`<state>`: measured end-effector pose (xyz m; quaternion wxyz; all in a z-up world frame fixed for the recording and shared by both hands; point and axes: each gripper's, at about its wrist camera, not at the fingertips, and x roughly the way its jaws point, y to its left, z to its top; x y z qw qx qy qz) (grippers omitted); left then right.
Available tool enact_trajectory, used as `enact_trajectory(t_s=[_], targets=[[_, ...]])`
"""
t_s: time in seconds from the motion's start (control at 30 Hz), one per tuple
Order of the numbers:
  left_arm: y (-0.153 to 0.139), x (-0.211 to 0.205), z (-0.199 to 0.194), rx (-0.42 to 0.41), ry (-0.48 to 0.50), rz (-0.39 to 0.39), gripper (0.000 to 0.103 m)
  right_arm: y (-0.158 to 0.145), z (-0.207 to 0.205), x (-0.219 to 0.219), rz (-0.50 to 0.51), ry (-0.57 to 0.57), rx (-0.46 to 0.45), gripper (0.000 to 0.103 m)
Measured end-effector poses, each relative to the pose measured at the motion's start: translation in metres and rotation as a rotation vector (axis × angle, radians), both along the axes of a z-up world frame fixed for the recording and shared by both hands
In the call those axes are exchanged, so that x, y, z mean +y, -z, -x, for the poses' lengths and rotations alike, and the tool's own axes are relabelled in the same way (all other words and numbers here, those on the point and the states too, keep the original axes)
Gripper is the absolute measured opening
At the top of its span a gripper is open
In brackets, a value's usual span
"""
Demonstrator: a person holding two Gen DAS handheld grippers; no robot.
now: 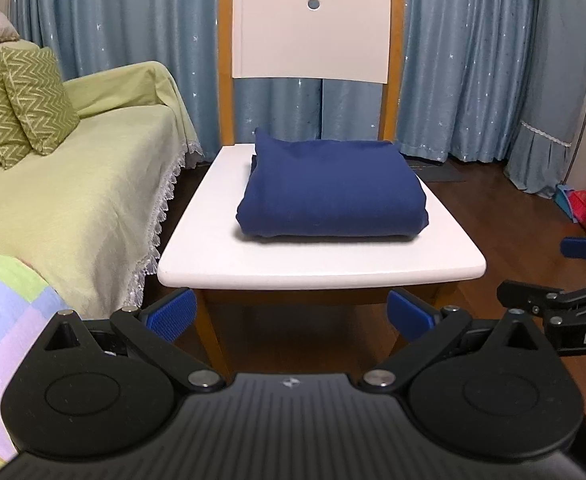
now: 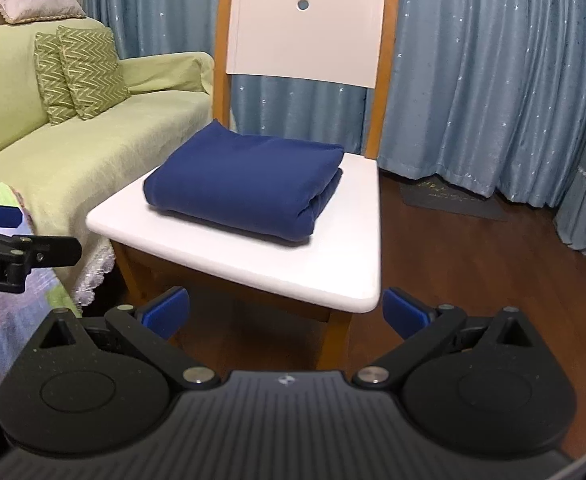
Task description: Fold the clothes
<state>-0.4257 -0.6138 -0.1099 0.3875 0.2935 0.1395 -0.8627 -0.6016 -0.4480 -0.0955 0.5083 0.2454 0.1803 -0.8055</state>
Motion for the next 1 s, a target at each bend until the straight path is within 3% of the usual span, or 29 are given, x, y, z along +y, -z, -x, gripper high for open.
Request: enact_trajectory(t_s=[1.0], targets=[[-0.004,0.004,0.014,-0.015,0.034,0.036,0.102,0.003,0.008,0.0,0.015,0.049,-0.033,0.102]])
